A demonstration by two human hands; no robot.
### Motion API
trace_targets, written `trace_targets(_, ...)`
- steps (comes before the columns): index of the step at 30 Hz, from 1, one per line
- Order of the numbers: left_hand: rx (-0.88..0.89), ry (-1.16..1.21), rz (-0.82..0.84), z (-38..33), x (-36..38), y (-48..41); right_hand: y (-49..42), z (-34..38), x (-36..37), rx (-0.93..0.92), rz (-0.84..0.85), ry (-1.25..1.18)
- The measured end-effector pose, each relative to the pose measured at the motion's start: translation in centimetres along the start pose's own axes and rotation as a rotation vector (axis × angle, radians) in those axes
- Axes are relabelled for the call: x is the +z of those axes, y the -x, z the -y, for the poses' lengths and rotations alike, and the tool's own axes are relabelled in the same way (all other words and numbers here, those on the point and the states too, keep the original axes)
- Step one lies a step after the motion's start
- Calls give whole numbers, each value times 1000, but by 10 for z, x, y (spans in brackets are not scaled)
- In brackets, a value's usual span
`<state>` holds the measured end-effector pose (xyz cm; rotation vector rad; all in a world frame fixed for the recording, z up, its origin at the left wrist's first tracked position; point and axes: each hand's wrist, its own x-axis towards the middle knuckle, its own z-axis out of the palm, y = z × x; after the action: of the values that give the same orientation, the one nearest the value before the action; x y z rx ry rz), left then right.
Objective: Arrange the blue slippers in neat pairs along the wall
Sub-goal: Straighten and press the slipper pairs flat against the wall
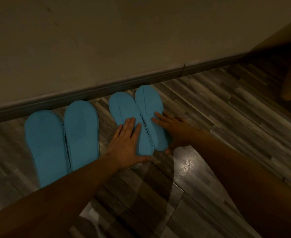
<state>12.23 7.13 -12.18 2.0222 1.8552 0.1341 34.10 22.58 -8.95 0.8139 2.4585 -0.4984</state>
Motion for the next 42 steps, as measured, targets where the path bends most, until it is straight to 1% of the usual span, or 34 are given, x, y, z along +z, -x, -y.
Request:
trace_targets(23,-3,-21,-8,4,5,-10,-10,-5,7,33,-35,0)
trace_targets(26,10,-11,15,4,1,-7,-8,-1,4,52,-25,21)
trace_targets(28,49,-9,13,8,-6,0,-4,6,0,64,-33,26)
trace_targets(31,147,-44,-21,31,-26,25,0,33,-10,52,-124,-53)
trace_targets(33,198,-82,-44,57,-41,53,-3,64,-17,13,-202,-98)
trace_targets(35,210,-127,-44,88,-55,89,-10,102,-21,-50,-261,-91)
trace_targets(37,181,-171,-15,118,-65,124,-20,142,-21,-123,-276,-81)
trace_targets(39,133,-190,2,142,-71,155,-32,179,-17,-173,-246,-84)
trace_targets(42,22,-175,28,170,-71,190,-47,221,-4,-194,-182,-94)
